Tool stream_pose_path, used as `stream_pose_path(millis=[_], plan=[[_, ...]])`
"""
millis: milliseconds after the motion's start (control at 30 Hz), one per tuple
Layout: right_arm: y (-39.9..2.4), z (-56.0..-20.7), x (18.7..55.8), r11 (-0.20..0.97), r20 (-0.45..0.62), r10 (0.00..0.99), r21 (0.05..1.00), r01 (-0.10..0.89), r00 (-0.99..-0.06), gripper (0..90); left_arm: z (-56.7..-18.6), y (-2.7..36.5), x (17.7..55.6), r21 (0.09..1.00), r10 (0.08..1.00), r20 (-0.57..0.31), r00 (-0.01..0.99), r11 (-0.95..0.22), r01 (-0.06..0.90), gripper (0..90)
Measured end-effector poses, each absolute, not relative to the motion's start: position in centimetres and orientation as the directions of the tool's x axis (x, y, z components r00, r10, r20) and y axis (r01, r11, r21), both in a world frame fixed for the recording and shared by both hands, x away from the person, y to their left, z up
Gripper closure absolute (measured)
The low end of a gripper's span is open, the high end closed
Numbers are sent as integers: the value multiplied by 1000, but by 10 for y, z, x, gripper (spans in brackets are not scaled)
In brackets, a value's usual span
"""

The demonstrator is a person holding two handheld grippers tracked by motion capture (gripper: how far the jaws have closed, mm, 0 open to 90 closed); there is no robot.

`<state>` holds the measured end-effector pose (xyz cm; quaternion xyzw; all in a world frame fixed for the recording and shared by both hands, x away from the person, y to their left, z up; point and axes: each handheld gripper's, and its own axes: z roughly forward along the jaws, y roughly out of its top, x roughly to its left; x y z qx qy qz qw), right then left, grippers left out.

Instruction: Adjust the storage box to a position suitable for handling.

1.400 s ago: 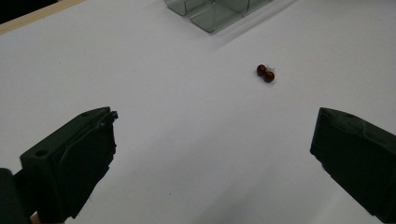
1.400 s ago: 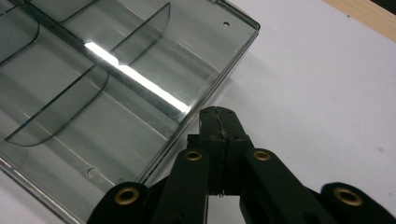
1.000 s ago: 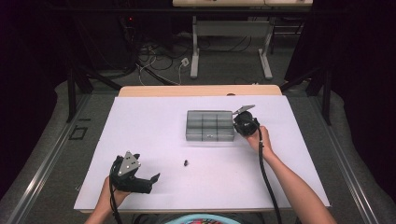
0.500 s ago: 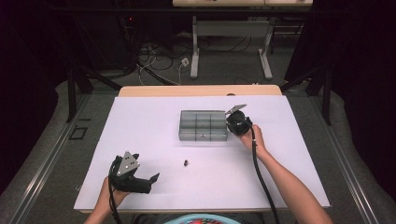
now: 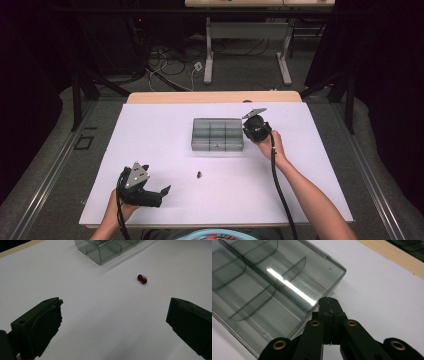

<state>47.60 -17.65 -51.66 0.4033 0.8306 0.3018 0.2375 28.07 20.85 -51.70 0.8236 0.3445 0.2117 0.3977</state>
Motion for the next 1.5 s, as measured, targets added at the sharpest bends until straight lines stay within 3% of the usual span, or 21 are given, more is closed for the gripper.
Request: stream_pose_path(millis=[467,1067,1500], plan=[[-142,-496,498,457,-102,807,732,506,-581,900,-517,208,280,803,732,72,677,-446,396,0],[-101,-509,545,411,-57,839,717,562,-542,900,-517,208,280,803,727,70,683,-448,393,0],[-86,-521,562,431,-81,850,676,598,-521,900,-516,208,279,800,724,68,687,-451,395,0]])
